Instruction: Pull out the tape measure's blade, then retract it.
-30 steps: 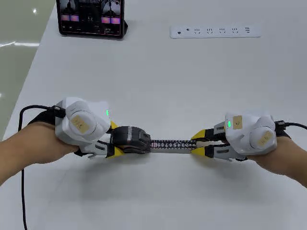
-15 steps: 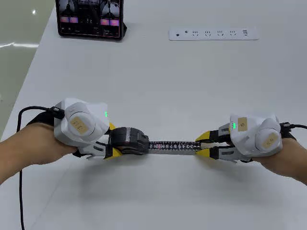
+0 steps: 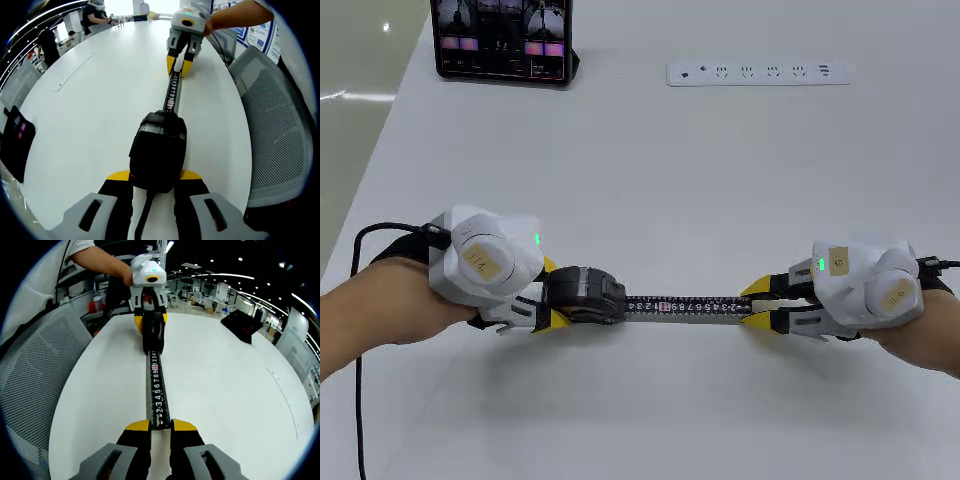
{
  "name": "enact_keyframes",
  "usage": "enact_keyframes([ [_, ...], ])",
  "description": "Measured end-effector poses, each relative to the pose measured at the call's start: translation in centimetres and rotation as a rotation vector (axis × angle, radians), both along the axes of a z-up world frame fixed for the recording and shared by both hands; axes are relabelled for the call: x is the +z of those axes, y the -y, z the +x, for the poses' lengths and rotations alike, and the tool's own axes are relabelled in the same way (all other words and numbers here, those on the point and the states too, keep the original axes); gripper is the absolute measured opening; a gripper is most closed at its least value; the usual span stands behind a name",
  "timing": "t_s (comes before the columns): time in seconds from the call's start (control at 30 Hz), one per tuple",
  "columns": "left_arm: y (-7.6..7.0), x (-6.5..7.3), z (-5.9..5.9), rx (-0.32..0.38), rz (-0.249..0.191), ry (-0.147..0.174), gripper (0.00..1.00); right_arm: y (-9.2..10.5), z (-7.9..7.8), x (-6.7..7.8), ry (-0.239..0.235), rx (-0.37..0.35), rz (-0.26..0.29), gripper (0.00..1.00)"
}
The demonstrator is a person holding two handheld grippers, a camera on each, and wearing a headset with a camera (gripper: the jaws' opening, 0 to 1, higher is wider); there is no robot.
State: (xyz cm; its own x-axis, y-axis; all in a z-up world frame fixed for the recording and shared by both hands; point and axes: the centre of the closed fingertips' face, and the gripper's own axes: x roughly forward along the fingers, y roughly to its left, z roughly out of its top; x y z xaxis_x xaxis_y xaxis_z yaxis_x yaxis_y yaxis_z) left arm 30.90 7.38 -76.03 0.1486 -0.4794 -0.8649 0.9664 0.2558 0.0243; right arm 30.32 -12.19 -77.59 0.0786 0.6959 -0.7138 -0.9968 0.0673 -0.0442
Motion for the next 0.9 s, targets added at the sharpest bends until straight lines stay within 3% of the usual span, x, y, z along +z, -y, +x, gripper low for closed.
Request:
enact_keyframes([
  [0.9, 0.1, 0.1, -0.1, 0.004, 0.004, 0.0, 0.26, 3.1, 0.1, -0.1, 0.006, -0.026, -0.046, 0.1],
])
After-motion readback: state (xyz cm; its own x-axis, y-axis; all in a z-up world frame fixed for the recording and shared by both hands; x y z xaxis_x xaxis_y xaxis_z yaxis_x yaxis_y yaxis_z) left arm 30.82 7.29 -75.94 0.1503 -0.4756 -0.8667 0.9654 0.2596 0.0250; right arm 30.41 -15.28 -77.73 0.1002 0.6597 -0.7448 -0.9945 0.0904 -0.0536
